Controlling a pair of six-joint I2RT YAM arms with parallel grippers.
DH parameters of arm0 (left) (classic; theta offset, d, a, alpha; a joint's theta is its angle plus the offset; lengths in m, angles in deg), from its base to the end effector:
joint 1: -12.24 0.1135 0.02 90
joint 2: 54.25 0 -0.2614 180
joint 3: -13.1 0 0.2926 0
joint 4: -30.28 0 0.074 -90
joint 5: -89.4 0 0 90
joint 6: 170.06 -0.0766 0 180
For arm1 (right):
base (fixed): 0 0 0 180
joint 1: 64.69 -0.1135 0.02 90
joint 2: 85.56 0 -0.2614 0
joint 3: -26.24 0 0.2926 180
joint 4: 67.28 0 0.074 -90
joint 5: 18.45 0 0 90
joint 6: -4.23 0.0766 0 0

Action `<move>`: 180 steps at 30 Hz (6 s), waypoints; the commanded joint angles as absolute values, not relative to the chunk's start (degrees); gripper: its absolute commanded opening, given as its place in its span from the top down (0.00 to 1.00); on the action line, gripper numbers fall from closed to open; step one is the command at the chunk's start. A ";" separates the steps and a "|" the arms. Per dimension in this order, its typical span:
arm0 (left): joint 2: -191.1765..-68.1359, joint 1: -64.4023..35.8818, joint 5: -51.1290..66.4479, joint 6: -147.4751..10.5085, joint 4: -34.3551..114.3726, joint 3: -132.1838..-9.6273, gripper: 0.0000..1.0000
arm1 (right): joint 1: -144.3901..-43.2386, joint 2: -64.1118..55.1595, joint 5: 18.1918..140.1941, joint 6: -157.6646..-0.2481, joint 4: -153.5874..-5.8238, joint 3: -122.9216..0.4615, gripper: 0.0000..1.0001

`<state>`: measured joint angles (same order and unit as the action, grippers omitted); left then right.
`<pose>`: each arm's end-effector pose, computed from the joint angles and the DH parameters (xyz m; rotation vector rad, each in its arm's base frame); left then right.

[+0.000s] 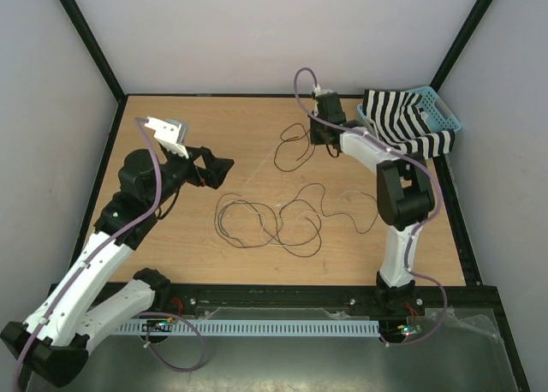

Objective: Zip-tie the wires
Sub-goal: Pick up the cable at the center of the board, then straighten the cable at the center of the board.

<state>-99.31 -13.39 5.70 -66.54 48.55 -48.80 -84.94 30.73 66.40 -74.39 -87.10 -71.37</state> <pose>0.2357 -0.1224 0.3796 0.2586 1.6097 -0.6164 0.5002 0.1772 0.1606 -0.1251 2.2435 0.1981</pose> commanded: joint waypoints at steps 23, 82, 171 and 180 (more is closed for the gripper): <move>-117.12 -8.84 36.42 -52.91 30.70 -64.03 0.01 | -84.87 -24.77 86.67 -85.77 -91.48 -64.90 1.00; -139.98 -29.21 45.64 -55.75 -22.88 -57.05 0.58 | -84.82 -36.03 111.37 -58.51 -77.78 -53.99 1.00; -112.81 -13.10 -19.41 -51.96 64.97 -28.18 1.00 | -98.31 8.49 52.35 -83.08 -110.14 -41.85 0.67; -118.01 -13.12 -16.24 -52.56 60.74 -27.43 1.00 | -98.26 2.73 52.59 -83.07 -113.43 -46.66 0.41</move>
<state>-116.36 -13.45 -17.09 -52.75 63.17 -27.53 -98.10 6.27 52.42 -83.42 -110.92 -42.98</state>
